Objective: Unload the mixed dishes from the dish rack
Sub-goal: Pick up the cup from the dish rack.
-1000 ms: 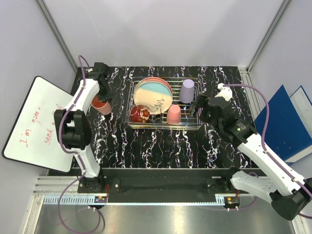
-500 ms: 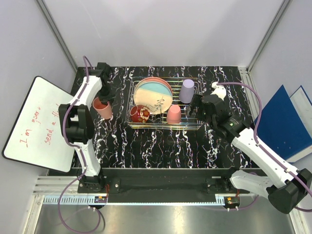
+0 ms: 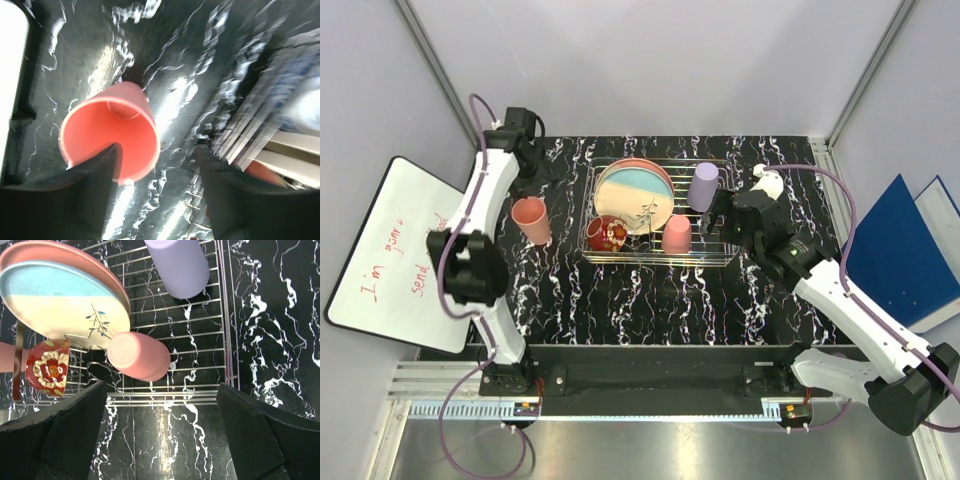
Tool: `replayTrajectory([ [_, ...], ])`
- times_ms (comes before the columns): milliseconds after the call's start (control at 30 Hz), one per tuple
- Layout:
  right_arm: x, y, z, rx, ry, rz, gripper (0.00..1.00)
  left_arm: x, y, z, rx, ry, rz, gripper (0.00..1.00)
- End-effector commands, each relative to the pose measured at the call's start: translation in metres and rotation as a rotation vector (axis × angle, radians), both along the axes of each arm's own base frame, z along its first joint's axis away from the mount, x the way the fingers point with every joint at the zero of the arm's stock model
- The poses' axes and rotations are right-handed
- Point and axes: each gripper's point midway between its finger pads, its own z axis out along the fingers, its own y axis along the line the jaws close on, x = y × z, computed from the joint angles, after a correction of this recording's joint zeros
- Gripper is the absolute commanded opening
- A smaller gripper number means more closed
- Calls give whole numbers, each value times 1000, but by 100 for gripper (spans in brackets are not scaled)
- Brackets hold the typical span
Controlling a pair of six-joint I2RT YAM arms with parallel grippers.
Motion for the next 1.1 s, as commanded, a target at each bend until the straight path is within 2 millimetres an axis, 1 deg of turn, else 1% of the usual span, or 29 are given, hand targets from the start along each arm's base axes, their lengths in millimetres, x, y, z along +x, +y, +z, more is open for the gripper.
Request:
replayTrajectory([
  [0,18,-13,22,-74,-70,-73,100,-1,-24,147,2,-458,-33,91],
  [33,22,-13,18,-94,-62,-82,100,-5,-30,159,2,-496,-58,92],
  [67,27,-11,19,-108,-78,-78,100,-12,-35,164,-4,-520,-74,93],
  [100,30,-4,17,-110,-73,-45,100,-21,-48,186,-30,-597,-106,93],
  [133,38,5,11,-128,-50,-13,100,-29,-54,192,-44,-624,-126,93],
  [167,40,10,3,-158,-16,12,100,-36,-59,180,-51,-610,-146,94],
  [200,43,19,-4,-166,14,50,100,-41,-74,183,-66,-647,-178,94],
  [233,52,30,-13,-183,52,73,100,-59,-76,200,-83,-711,-196,99],
  [267,54,35,-20,-197,78,97,100,-66,-81,200,-91,-731,-213,99],
  [300,56,42,-26,-188,98,124,100,-74,-90,187,-98,-732,-240,99],
  [333,59,47,-35,-191,119,131,100,-87,-89,197,-113,-777,-249,99],
  [367,63,52,-35,-173,105,136,100,-95,-89,195,-116,-788,-256,99],
  [400,64,57,-38,-158,105,148,100,-99,-92,183,-112,-780,-265,99],
  [433,65,59,-43,-152,108,149,100,-103,-91,181,-110,-787,-270,99],
  [467,68,63,-43,-137,101,154,100,-113,-87,186,-117,-815,-270,99],
  [500,71,67,-46,-135,112,160,100,-116,-89,176,-118,-800,-285,99],
  [567,73,71,-52,-141,128,169,100,-127,-87,177,-126,-821,-298,99],
  [600,74,73,-54,-138,133,172,100,-130,-89,175,-134,-825,-309,99],
  [633,76,74,-56,-136,137,171,100,-133,-89,168,-137,-816,-317,99],
  [667,77,77,-55,-127,130,175,100,-138,-89,169,-143,-828,-325,99],
  [700,77,80,-56,-113,131,185,100,-139,-89,169,-140,-833,-330,99],
  [767,77,86,-56,-91,132,199,100,-141,-88,160,-133,-819,-334,99],
  [833,77,93,-60,-88,144,218,100,-142,-87,156,-127,-811,-336,99],
  [933,77,96,-72,-100,168,223,100,-142,-90,145,-138,-788,-343,99],
  [967,77,97,-75,-101,170,224,100,-142,-91,139,-137,-773,-345,99],
  [1000,78,97,-82,-110,185,224,100,-142,-91,136,-140,-768,-343,99],
  [1067,80,97,-88,-118,190,218,100,-142,-92,133,-141,-762,-343,99],
])
